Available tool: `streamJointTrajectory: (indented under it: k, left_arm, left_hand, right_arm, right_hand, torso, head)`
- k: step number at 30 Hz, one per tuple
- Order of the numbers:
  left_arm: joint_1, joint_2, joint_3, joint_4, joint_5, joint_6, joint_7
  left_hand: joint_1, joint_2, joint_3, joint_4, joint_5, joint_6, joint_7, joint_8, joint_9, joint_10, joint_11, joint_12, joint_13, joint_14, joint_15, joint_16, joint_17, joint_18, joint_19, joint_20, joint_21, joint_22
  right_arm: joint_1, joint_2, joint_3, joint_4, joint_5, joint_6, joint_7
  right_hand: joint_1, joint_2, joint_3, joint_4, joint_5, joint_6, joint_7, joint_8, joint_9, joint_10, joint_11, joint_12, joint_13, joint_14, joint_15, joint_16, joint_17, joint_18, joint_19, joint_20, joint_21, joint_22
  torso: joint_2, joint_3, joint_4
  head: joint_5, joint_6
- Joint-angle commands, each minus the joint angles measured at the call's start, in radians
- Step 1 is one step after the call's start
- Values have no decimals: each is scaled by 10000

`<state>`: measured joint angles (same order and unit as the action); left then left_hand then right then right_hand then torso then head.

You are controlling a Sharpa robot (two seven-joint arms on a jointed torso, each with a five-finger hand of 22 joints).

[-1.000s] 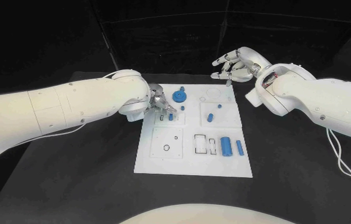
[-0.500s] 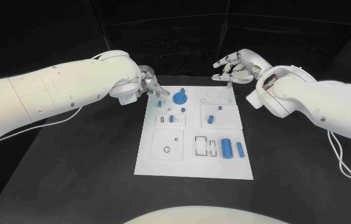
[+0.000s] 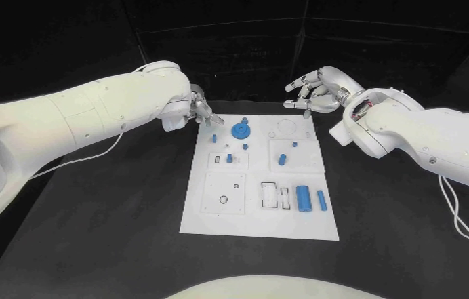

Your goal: Assemble the parts on the task board

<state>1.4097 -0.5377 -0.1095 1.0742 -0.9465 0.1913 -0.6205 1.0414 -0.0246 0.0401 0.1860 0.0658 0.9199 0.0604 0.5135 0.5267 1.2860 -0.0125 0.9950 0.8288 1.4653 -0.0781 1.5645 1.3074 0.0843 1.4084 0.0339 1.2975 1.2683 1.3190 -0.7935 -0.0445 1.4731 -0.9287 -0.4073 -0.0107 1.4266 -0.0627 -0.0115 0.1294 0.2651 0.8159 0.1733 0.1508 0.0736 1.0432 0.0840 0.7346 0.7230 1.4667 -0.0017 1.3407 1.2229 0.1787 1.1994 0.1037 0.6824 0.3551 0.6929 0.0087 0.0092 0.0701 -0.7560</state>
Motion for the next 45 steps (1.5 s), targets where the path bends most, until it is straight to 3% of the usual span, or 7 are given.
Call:
streamJointTrajectory:
  k: [1,7,15,45]
  left_arm:
    - [-77,174,-3,-282,-231,687,-29]
    - [-216,448,-7,-743,-587,864,99]
    - [-283,632,-6,-1116,-698,1081,327]
    - [-409,788,-18,-1227,-707,1440,438]
  left_hand:
    - [78,-6,-71,6,-66,60,49,-49,-22,-60,39,15,-4,1025,86,-1,2507,-51,-6,71,-47,8]
    - [74,14,-185,68,-108,80,51,-69,-68,-80,45,3,-35,1023,89,-5,2498,-51,-7,77,-53,11]
    - [13,-14,-475,228,-182,114,48,-105,-144,-99,38,7,-52,1023,84,-5,2498,-50,-8,72,-60,23]
    - [593,202,-734,102,-176,263,15,-129,-271,-79,8,36,-59,1033,62,16,2540,-66,22,50,-21,104]
  right_arm:
    - [20,9,9,18,26,110,61]
    - [20,29,9,15,26,160,53]
    - [19,61,9,4,26,165,58]
    - [19,144,9,-28,30,129,108]
  right_hand:
    - [13,-70,10,65,71,-80,22,66,-6,-51,2,37,-22,6,48,-24,3,51,59,-2,-82,-26]
    - [31,-64,15,63,78,-83,21,71,-5,-52,0,42,-27,6,47,-23,5,51,67,-2,-90,-31]
    - [35,-62,16,64,80,-84,21,72,-5,-53,0,43,-28,5,47,-23,4,51,69,-2,-93,-32]
    - [66,-45,28,66,97,-88,19,83,-4,-56,-3,52,-40,6,45,-18,12,53,85,-3,-109,-43]
  torso:
    - [6,-8,0]
    - [-6,4,-16]
    - [-13,14,15]
    - [-24,20,6]
  head:
    - [17,-18]
    - [35,-59]
    - [17,-77]
    - [16,-143]
